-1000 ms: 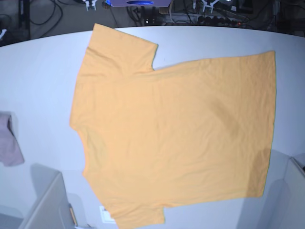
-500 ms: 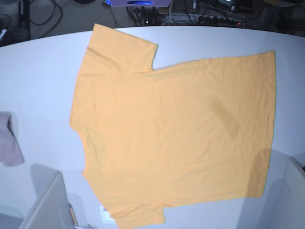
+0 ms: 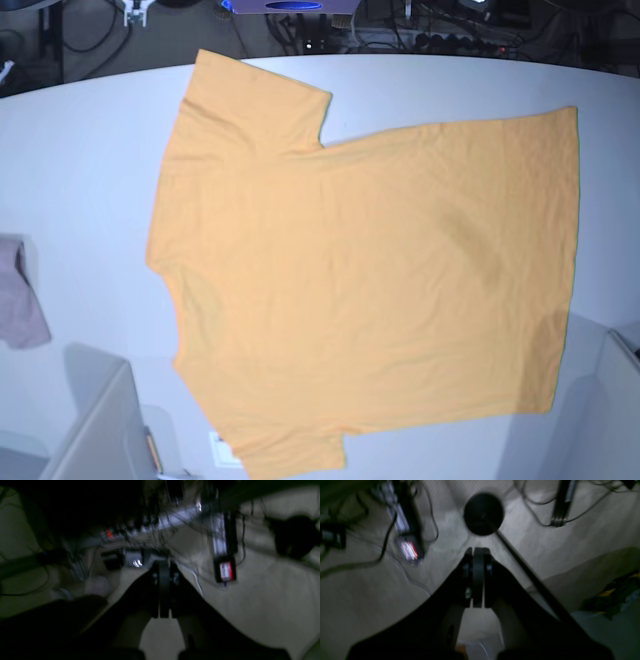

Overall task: Fold the T-shirt properly
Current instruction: 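Move both grippers to the shirt's shoulder corners and grasp them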

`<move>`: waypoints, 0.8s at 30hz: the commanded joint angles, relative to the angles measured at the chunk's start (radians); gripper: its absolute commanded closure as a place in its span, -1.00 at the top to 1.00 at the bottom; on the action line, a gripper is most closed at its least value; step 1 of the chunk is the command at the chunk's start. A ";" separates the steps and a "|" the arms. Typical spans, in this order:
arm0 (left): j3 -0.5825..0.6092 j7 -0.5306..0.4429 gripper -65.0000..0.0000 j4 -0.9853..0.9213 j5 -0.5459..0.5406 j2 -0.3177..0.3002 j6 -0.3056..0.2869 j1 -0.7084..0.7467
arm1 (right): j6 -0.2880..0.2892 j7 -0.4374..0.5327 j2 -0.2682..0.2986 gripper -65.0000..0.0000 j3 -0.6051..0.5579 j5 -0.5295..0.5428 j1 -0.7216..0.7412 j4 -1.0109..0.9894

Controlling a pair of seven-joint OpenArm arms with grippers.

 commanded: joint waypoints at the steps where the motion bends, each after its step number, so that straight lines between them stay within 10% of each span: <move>1: -0.029 -0.014 -1.00 0.067 0.003 -0.005 0.010 0.042 | -0.004 0.002 0.003 -1.00 0.023 0.002 -0.027 0.058; 13: -0.083 -0.004 -1.00 0.423 -0.014 0.015 0.010 0.133 | 0.003 -0.080 -0.085 -1.00 0.110 0.002 0.048 0.490; 19: -0.115 -0.002 -1.00 0.419 -0.285 0.009 0.007 0.044 | 0.250 -0.114 -0.134 -1.00 0.132 0.077 0.191 0.506; 24: -0.210 -0.002 -1.00 0.419 -0.423 -0.003 0.005 -0.013 | 0.393 -0.407 -0.128 -0.95 0.238 0.347 0.321 0.503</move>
